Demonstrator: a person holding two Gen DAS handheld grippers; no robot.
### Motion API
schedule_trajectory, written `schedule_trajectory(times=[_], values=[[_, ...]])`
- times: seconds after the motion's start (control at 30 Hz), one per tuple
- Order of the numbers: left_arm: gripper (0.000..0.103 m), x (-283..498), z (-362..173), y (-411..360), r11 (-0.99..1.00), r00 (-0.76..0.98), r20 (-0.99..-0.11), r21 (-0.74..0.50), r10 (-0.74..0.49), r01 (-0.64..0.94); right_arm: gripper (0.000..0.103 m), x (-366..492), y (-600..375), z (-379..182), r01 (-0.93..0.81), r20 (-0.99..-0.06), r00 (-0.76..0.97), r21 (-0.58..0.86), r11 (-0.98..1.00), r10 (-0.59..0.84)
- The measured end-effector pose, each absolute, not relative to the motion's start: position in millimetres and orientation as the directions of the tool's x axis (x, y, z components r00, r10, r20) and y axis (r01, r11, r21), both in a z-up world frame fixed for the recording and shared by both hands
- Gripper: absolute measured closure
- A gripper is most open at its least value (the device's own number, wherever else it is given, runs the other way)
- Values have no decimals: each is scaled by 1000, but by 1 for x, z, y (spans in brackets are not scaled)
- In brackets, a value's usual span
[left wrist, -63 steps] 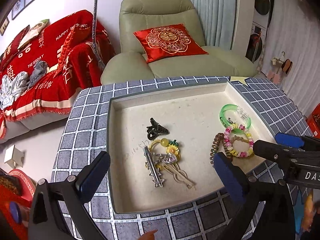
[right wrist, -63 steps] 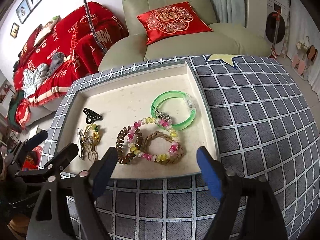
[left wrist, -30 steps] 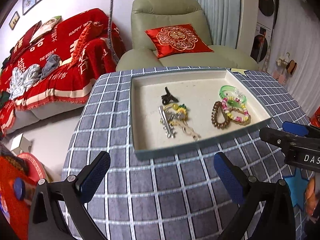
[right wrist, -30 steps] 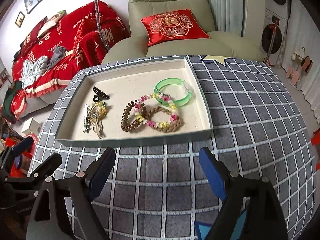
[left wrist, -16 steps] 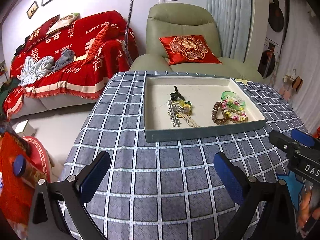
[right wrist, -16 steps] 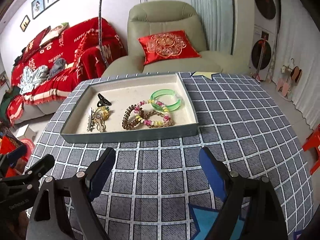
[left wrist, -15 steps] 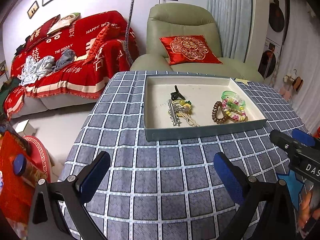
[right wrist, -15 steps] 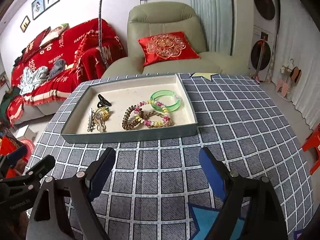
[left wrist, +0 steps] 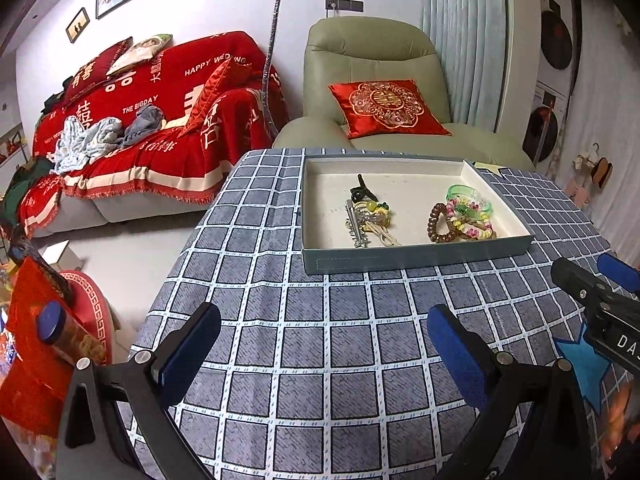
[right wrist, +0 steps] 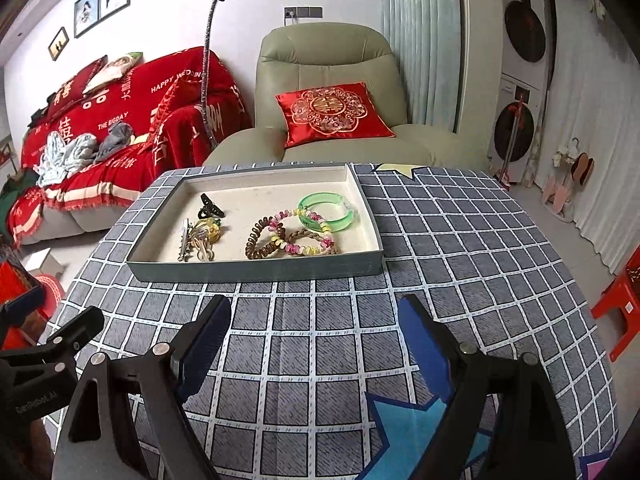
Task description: Organize jewelry
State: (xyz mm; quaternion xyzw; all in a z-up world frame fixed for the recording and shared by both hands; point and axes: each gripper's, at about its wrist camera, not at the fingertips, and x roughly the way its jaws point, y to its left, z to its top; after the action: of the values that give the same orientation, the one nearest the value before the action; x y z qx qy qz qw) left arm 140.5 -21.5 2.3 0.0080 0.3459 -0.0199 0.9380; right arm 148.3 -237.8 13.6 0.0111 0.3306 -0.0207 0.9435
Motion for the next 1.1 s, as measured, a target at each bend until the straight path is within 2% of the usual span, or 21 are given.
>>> schedule_trajectory(times=[1.1], values=[[0,137,1,-25,999,759,-650,10,-32,51,15,146,-240,14,46,-628,778,13,999,-28]])
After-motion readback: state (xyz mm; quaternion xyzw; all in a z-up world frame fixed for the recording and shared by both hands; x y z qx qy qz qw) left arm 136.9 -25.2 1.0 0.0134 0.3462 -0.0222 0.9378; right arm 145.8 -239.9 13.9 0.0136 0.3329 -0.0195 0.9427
